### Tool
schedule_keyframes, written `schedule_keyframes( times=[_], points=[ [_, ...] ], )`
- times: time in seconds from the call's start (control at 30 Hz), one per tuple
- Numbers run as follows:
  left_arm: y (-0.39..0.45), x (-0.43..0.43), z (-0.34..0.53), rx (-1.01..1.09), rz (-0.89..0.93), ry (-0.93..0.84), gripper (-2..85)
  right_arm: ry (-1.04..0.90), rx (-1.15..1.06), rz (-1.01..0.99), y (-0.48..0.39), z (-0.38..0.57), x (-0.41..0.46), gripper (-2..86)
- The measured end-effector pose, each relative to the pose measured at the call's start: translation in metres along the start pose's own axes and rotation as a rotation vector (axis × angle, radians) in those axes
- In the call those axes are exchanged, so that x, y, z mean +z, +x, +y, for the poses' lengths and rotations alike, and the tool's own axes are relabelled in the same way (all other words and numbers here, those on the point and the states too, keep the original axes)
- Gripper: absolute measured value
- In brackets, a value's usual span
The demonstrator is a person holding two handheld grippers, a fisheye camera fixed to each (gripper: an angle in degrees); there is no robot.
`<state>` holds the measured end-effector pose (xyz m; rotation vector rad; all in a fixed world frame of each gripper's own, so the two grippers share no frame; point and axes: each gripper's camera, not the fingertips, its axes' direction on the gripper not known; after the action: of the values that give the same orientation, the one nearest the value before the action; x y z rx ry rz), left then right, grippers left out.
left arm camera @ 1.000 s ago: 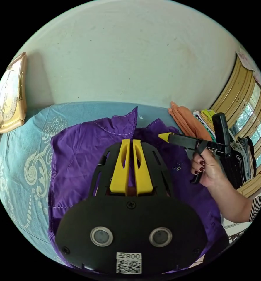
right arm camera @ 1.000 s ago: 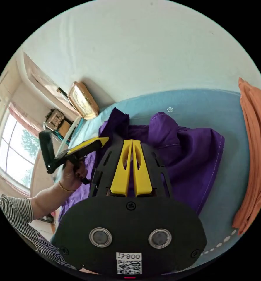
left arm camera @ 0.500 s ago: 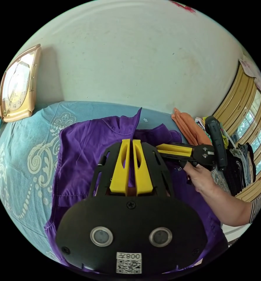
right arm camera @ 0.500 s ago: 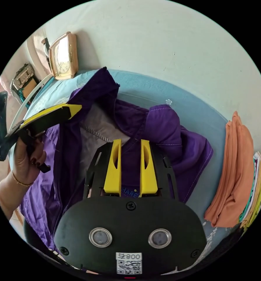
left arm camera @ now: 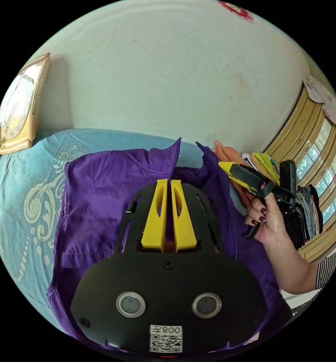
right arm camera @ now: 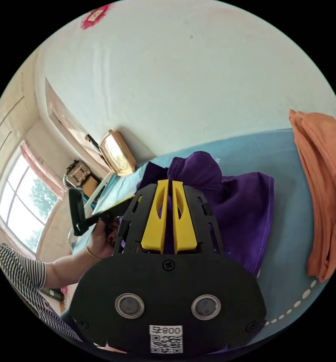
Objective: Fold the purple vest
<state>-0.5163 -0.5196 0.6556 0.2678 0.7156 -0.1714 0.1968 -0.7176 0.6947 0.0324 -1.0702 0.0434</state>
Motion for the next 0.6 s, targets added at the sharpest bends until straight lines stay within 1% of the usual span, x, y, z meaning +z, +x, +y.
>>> schedule_keyframes(
  times=[0.07,0.13,0.2,0.33,0.43,0.5,0.6],
  points=[
    [0.005,0.024,-0.001,0.021,-0.039,-0.102,2.2,-0.019,-0.015,0.008,-0.002,-0.001,0.006,1.6],
    [0.006,0.032,-0.003,0.025,-0.059,-0.146,2.7,-0.062,-0.034,-0.004,-0.005,-0.001,0.021,1.6],
    [0.007,0.030,-0.004,0.043,-0.028,-0.130,3.4,-0.082,-0.048,0.003,-0.007,0.000,0.031,1.6],
    [-0.007,0.021,-0.002,-0.006,0.057,-0.130,5.7,-0.187,-0.076,0.062,-0.007,0.003,0.061,1.8],
    [-0.019,0.005,0.004,-0.042,0.073,-0.094,6.0,-0.276,-0.072,0.109,-0.001,0.004,0.080,1.9],
    [-0.022,-0.006,0.006,-0.058,0.080,-0.062,5.7,-0.302,-0.080,0.138,0.001,0.004,0.087,2.0],
    [-0.018,-0.013,0.008,-0.041,0.191,-0.041,3.9,-0.372,-0.074,0.185,0.006,0.003,0.098,2.2]
  ],
)
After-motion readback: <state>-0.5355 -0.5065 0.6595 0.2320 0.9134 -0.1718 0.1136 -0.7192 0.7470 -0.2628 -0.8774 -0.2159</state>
